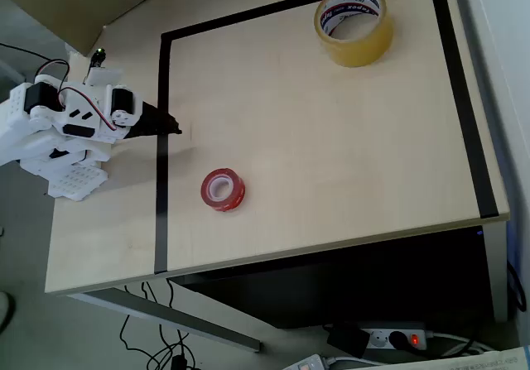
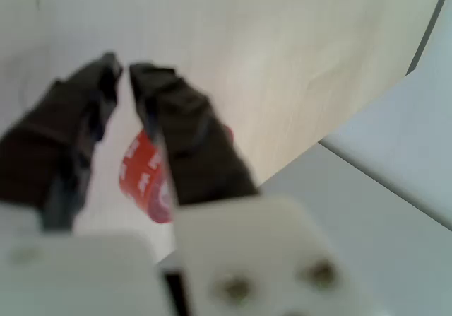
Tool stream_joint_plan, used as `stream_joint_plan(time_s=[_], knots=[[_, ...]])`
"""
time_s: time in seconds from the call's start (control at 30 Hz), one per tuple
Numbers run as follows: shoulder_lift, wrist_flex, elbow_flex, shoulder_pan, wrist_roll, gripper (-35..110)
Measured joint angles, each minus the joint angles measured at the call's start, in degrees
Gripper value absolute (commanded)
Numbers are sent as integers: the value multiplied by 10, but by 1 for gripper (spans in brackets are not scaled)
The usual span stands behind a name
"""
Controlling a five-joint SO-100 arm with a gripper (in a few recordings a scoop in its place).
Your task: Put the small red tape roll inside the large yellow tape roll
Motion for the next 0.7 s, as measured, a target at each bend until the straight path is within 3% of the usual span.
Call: stream_joint_plan(time_s=[0.2,0.5,0.7], knots=[[0,0,0,156,1,0],[0,3,-12,211,1,1],[-97,85,-122,225,-3,0]])
